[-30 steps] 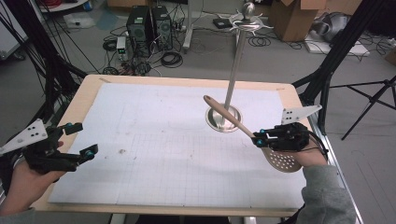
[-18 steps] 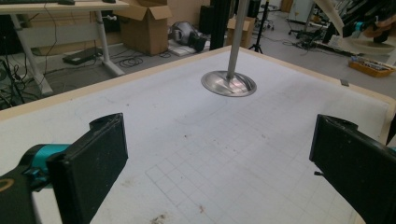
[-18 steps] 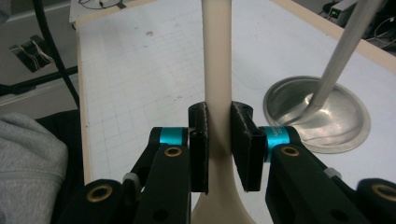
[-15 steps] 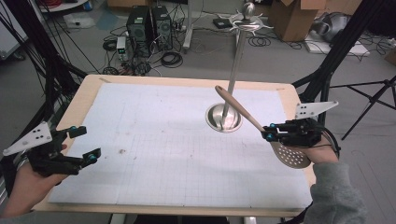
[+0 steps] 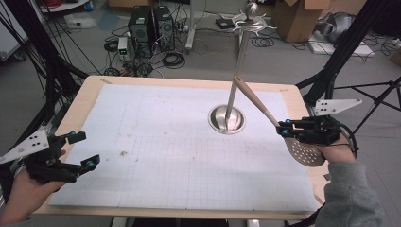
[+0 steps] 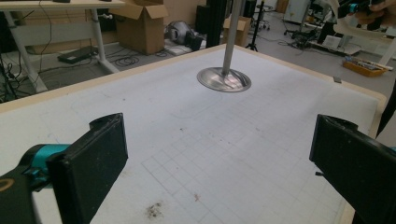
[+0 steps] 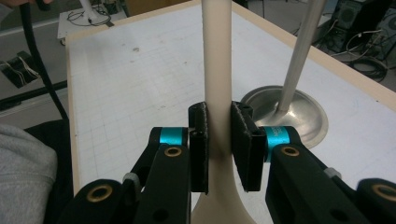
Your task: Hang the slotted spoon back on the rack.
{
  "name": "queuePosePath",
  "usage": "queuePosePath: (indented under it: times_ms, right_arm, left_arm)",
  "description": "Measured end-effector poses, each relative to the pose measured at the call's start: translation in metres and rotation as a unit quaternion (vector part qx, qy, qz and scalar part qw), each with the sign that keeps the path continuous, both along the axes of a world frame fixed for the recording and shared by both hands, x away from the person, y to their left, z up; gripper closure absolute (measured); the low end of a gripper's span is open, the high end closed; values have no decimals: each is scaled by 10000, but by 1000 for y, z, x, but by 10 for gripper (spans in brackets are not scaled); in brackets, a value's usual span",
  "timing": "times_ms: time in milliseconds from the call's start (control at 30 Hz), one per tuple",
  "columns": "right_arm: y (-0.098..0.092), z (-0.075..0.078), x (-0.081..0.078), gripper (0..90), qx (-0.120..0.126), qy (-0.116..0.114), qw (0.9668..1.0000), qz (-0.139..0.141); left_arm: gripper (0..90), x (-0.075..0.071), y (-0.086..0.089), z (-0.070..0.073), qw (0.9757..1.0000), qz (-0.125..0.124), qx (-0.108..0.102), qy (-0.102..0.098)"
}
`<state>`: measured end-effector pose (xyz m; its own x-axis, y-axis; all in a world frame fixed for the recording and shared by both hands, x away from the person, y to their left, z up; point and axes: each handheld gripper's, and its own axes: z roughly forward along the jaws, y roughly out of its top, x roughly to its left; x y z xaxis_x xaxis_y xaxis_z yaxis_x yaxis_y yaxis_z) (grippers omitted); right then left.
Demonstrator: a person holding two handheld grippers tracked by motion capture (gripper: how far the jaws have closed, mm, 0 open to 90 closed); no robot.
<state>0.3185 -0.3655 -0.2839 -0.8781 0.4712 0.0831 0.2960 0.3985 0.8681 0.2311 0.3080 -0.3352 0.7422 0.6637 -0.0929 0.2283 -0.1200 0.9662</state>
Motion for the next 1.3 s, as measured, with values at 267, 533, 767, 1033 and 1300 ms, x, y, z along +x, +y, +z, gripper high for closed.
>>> queuePosePath:
  times_ms: [267,533,767,1033,1300]
  right_arm:
    - [-11,3,0,779,110,-6,9999,-5]
    - [-19,8,2,779,127,-28,9999,-59]
    - [-28,16,7,779,334,-183,9992,-76]
    - [-34,25,13,779,173,-186,9997,-60]
    - [-43,28,13,779,267,-338,9988,-245]
  left_arm:
    - [47,-2,4,0,10000,38,-29,9]
    - [47,-3,3,0,9996,-238,-136,5]
    - [47,-3,2,-2,9996,-269,-101,28]
    - [47,-2,5,-2,9997,-196,-99,41]
    - [47,-3,7,-2,9998,-121,-124,-15]
